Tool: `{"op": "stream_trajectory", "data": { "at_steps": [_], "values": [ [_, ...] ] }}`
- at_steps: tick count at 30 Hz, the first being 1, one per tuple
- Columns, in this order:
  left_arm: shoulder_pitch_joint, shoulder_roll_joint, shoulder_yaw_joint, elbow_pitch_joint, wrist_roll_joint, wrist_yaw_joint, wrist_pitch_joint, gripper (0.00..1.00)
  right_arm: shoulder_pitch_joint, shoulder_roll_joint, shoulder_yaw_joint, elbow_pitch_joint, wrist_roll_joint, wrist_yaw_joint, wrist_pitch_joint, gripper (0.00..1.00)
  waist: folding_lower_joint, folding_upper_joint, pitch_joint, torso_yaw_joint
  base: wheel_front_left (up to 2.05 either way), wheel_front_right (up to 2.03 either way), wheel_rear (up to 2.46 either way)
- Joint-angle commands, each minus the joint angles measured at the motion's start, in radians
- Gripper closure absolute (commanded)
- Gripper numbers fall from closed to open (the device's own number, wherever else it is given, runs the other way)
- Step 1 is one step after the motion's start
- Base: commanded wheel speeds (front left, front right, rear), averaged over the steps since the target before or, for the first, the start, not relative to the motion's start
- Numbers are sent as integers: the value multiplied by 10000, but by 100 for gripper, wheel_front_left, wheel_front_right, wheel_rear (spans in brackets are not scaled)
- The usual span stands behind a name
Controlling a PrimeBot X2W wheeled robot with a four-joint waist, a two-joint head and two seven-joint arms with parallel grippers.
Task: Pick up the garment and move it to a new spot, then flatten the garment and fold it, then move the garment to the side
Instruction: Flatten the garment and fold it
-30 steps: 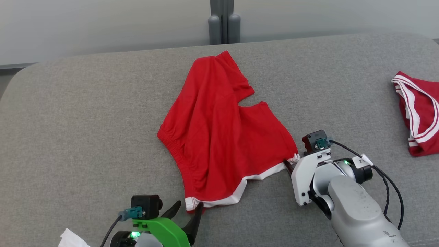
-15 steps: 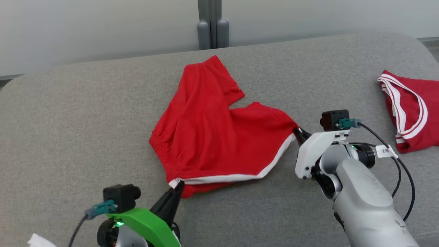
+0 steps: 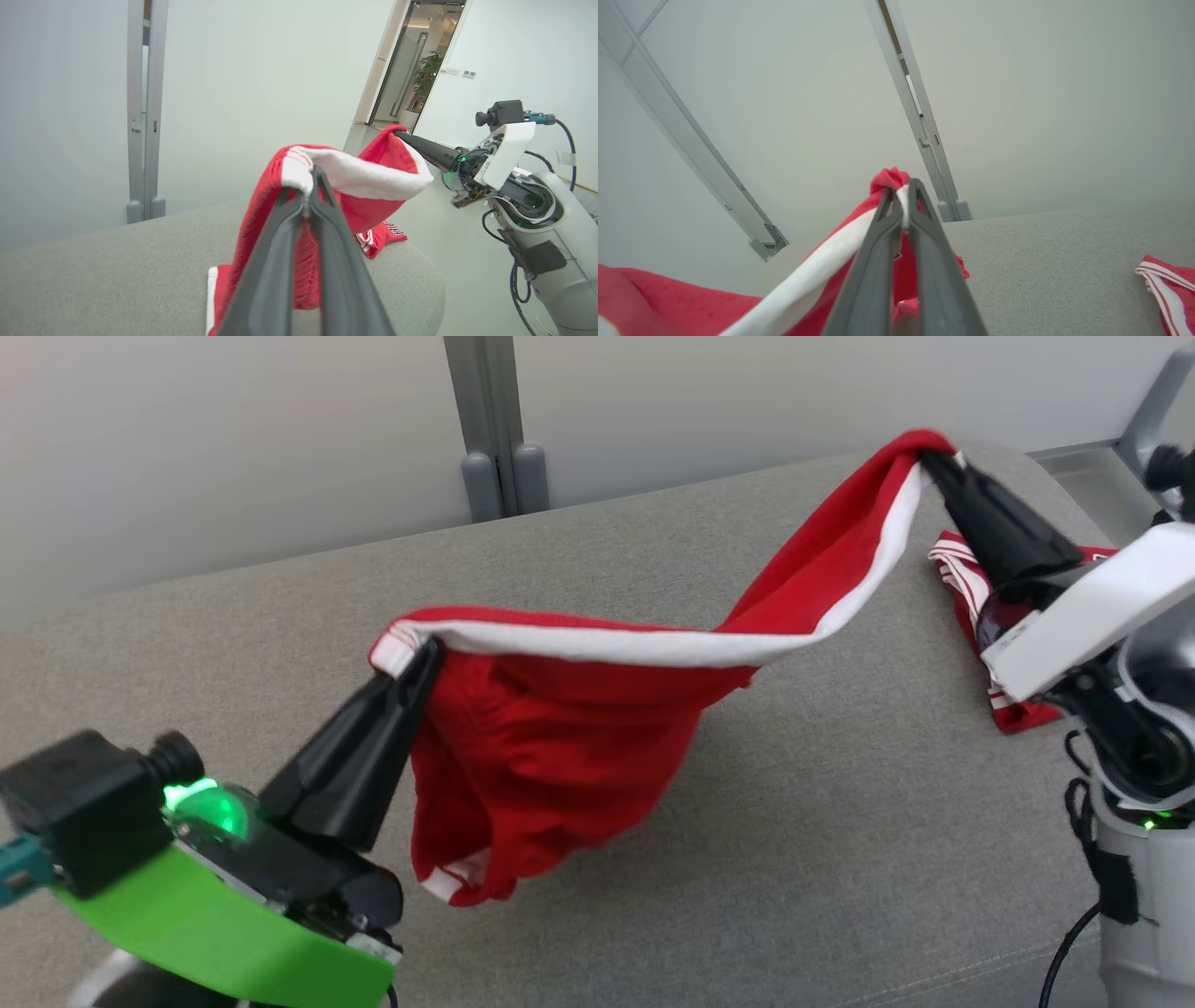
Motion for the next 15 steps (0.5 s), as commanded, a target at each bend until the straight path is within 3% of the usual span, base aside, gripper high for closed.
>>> {"op": "stream_trajectory", "data": {
  "at_steps": [1, 4, 7, 11, 15],
  "values": [
    [-621, 127, 110, -243, -186, 49, 247, 100, -238, 133, -227, -505, 86, -2, 352, 100, 0, -1, 322, -191, 0, 0, 0],
    [-2131, 411, 391, -512, -523, 219, 1087, 100, -965, 313, -829, -1543, -70, -2, 1236, 100, 0, -1, 936, -257, 0, 0, 0],
    [-3763, 711, 795, -43, -659, 363, 1657, 100, -1887, 529, -1025, -1648, -335, -2, 1816, 100, 0, -1, 1728, -294, 0, 0, 0],
    [-6612, 880, 1142, 1558, -651, 369, 1931, 100, -3847, 713, -1190, -695, -1218, -2, 2164, 100, 0, -1, 3345, -136, 0, 0, 0],
    [-9408, 1279, 751, 3745, 359, -87, 1528, 100, -6237, 784, -1049, 824, -2574, -2, 1557, 100, 0, -1, 5001, 87, 0, 0, 0]
  ]
}}
